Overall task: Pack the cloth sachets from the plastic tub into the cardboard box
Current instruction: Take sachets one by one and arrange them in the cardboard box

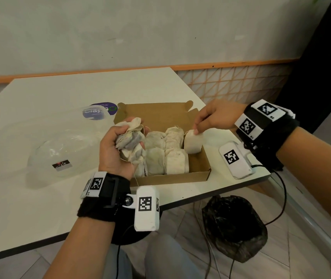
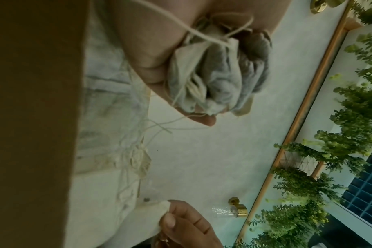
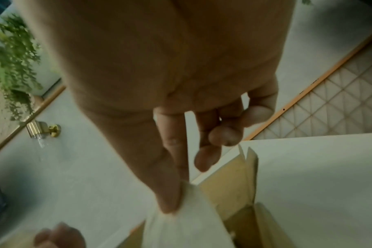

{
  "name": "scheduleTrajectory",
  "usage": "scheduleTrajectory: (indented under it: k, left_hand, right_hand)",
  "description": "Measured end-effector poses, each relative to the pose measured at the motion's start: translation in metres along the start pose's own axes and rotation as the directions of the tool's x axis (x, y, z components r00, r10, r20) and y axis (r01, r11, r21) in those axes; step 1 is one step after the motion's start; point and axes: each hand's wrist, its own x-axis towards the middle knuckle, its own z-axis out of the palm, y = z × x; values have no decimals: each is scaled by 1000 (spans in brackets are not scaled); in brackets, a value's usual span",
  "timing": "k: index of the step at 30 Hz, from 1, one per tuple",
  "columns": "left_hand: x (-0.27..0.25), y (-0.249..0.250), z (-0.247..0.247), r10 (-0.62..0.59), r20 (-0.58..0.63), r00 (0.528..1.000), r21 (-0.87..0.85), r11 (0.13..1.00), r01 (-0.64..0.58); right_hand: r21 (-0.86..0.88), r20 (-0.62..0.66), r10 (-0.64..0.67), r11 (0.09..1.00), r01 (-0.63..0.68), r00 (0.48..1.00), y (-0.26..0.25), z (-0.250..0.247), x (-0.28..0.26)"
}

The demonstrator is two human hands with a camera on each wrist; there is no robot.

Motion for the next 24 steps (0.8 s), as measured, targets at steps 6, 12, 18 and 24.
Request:
scheduleTrajectory:
  k: [6, 12, 18, 24]
  left_hand:
    - [3, 0, -6, -1, 24, 1000, -12, 1000, 2]
    - [0, 0, 0, 4, 13, 1000, 50, 999, -5]
    - [-1, -1, 1, 6, 9, 1000, 33, 999, -6]
    - [-2, -1, 6, -38, -23, 999, 87, 995, 40]
  right_hand:
    - [-33, -65, 72, 997, -74, 995, 10, 22, 12]
    - [56, -173, 42, 998, -32, 984, 17, 32, 17]
    - [46, -184, 1, 999, 7, 983, 15, 31, 21]
    - [-14, -147, 9, 1000, -11, 989, 11, 25, 25]
